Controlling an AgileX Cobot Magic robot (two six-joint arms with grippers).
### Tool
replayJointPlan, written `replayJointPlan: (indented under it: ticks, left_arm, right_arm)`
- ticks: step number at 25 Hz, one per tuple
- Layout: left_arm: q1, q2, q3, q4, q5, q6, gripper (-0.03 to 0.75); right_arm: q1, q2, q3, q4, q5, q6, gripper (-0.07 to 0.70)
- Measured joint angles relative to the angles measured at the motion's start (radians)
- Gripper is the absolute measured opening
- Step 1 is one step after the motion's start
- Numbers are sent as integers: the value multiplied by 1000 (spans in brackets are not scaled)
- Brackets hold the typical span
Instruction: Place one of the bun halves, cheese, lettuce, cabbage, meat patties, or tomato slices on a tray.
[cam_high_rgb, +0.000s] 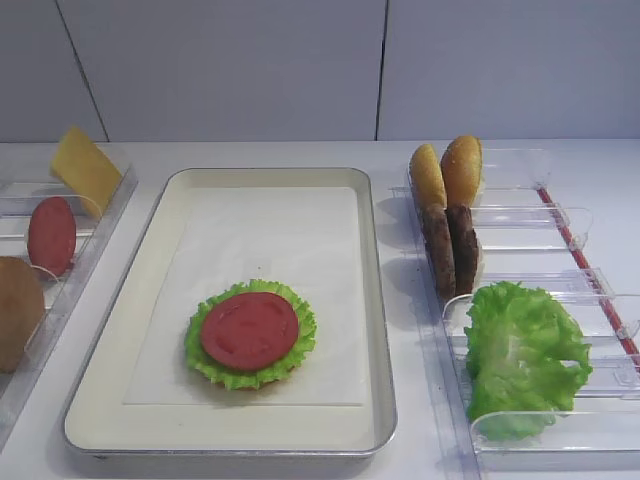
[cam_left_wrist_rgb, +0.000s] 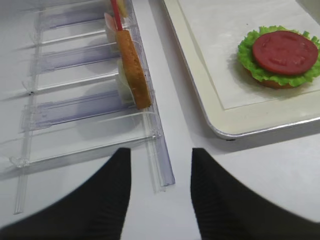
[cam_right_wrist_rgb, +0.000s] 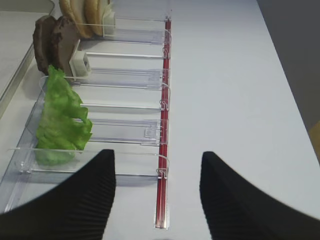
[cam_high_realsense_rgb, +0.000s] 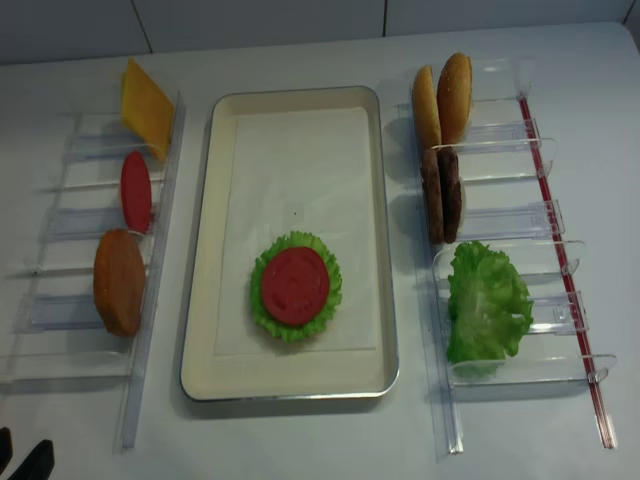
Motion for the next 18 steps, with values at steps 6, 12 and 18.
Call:
replayJointPlan:
  ticks: [6,12,18]
  left_arm:
    - [5,0,0,0,0,0,267]
    - [5,0,0,0,0,0,265]
    - [5,0,0,0,0,0,265]
  right_arm:
    - [0,0,0,0,0,2,414]
    - [0,0,0,0,-2,2,414]
    - [0,0,0,0,-2,2,414]
